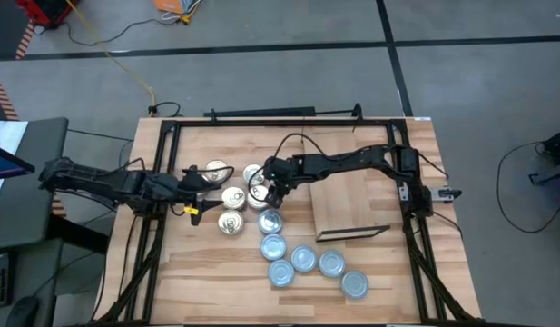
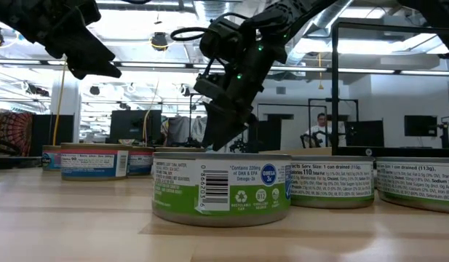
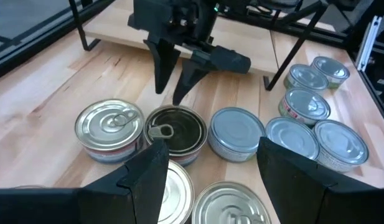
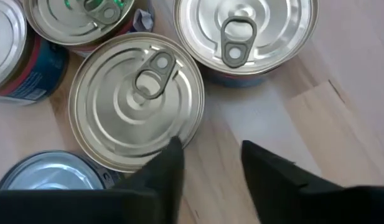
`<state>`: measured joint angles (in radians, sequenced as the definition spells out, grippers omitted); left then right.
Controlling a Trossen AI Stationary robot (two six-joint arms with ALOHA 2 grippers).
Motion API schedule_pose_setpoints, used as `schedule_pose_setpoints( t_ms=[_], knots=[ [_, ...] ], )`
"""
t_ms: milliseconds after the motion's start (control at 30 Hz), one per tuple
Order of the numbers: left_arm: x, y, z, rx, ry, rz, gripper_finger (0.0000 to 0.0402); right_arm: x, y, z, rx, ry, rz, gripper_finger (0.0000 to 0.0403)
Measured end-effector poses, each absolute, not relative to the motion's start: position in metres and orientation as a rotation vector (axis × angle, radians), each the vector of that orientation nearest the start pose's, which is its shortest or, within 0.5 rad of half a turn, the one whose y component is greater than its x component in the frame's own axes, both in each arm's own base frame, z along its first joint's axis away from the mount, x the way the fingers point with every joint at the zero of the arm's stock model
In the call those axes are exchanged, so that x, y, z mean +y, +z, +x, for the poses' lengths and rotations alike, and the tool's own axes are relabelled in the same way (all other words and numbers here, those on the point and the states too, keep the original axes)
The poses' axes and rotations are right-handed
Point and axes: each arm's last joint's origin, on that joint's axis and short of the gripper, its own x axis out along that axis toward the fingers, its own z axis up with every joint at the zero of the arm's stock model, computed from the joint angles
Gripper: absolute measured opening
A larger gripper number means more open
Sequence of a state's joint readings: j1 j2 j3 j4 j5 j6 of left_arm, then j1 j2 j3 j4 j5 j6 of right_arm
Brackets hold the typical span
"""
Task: Stack canned seafood by type on shelf
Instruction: Put the blue-pink tuna can on the shelf
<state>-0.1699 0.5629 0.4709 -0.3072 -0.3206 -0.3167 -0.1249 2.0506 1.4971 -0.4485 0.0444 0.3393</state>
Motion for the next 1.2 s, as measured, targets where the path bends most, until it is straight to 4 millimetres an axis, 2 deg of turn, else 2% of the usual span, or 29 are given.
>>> schedule_pose_setpoints(
  t_ms=[133, 233, 667, 833, 1067, 1200],
  knots=[
    [-0.014, 0.246, 0.134, 0.348, 0.205, -0.213, 0.0233, -0.055, 0.179, 0.431, 0.963, -0.326, 0.349, 0.0117],
    [-0.014, 0.245, 0.134, 0.353, 0.201, -0.217, 0.0233, -0.055, 0.179, 0.431, 0.953, -0.332, 0.356, 0.0103],
    [-0.014, 0.245, 0.134, 0.355, 0.187, -0.217, 0.0233, -0.041, 0.181, 0.436, 0.917, -0.308, 0.363, 0.0100],
    [-0.014, 0.245, 0.134, 0.357, 0.187, -0.217, 0.0233, -0.043, 0.164, 0.440, 0.949, -0.327, 0.379, 0.0100],
    [-0.014, 0.245, 0.134, 0.360, 0.188, -0.218, 0.0233, -0.044, 0.159, 0.438, 0.985, -0.336, 0.382, 0.0100],
    [-0.014, 0.244, 0.133, 0.366, 0.189, -0.217, 0.0233, -0.048, 0.155, 0.430, 1.072, -0.374, 0.398, 0.0097]
  ],
)
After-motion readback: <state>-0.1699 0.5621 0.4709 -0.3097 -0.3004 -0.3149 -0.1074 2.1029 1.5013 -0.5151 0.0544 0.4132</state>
